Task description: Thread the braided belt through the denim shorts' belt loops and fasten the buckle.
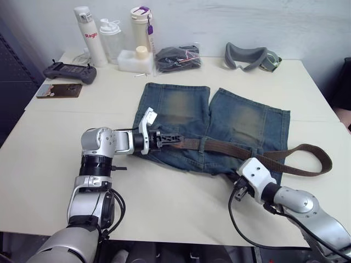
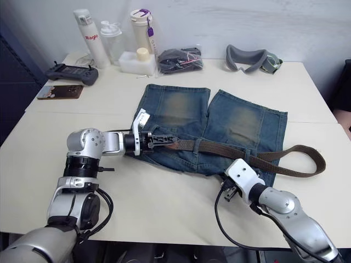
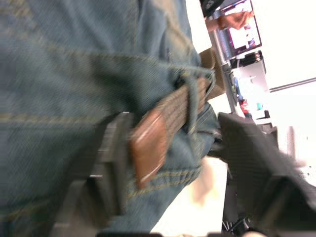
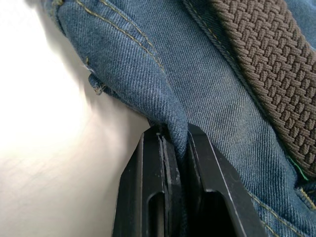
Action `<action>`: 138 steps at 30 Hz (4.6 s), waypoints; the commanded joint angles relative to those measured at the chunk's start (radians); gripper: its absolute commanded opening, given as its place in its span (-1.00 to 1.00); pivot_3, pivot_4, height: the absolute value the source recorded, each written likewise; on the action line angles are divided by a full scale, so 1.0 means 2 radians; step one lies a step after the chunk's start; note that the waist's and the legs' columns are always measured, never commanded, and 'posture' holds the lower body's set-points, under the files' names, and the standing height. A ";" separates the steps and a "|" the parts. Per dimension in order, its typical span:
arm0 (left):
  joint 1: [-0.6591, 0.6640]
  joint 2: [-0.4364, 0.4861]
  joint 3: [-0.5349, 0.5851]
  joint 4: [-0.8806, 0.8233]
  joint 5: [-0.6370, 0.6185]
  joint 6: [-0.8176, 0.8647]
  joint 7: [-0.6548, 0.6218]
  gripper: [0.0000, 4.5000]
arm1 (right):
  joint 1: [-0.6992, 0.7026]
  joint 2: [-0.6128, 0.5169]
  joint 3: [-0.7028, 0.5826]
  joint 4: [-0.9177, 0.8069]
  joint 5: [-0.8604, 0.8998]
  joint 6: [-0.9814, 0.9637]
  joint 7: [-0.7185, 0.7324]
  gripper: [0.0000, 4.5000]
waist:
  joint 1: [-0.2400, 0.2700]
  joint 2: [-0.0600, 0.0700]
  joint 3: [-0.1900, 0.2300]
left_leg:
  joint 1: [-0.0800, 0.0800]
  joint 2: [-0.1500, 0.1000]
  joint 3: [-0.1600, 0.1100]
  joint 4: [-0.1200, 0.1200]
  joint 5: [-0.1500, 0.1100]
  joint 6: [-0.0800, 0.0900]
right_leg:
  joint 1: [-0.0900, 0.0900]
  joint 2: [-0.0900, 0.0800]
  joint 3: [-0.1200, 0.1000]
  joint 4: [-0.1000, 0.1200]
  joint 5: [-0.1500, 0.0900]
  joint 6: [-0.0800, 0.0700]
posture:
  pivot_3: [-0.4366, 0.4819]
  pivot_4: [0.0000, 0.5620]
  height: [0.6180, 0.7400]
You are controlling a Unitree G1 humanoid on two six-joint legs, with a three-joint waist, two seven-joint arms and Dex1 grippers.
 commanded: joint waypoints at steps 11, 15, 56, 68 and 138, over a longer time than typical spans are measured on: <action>-0.029 0.018 0.025 0.017 -0.009 -0.002 0.007 -0.98 | 0.077 -0.081 -0.121 0.060 -0.053 -0.090 0.076 -1.00 | 0.005 0.000 0.000 | 0.000 0.000 0.000 0.001 -0.001 -0.001 | 0.000 0.000 0.000 -0.001 0.000 0.000 | -0.05 -0.47 0.97; -0.030 0.022 0.029 0.023 -0.007 -0.005 0.010 -0.98 | 0.097 -0.113 -0.161 0.125 -0.065 -0.163 0.118 -1.00 | 0.009 0.000 0.000 | 0.000 0.000 0.000 0.001 -0.001 0.000 | 0.001 0.000 0.000 -0.001 0.000 0.000 | -0.05 -0.47 0.97; -0.008 0.027 0.047 -0.010 -0.016 -0.024 0.030 0.97 | -0.010 0.080 -0.141 -0.066 0.440 0.162 -0.076 1.00 | -0.003 0.000 0.000 | 0.001 0.000 -0.002 0.002 -0.003 0.000 | 0.003 0.000 -0.002 -0.001 0.000 0.000 | -0.05 -0.47 0.97; 0.069 0.164 -0.071 -0.116 0.010 -0.129 -0.098 0.99 | -0.090 -0.055 0.109 -0.005 0.022 0.029 -0.018 0.89 | -0.001 0.001 0.000 | -0.003 0.000 -0.001 0.001 -0.002 0.001 | -0.001 -0.001 -0.001 -0.003 0.000 -0.001 | -0.05 -0.47 0.97; 0.203 0.200 -0.070 -0.279 0.002 -0.304 -0.179 1.00 | -0.214 0.311 -0.214 0.219 0.502 0.157 -0.255 -0.71 | -0.017 0.003 0.001 | -0.001 0.000 -0.001 -0.004 0.000 0.004 | -0.002 -0.001 -0.001 -0.001 -0.001 -0.003 | -0.05 -0.47 0.97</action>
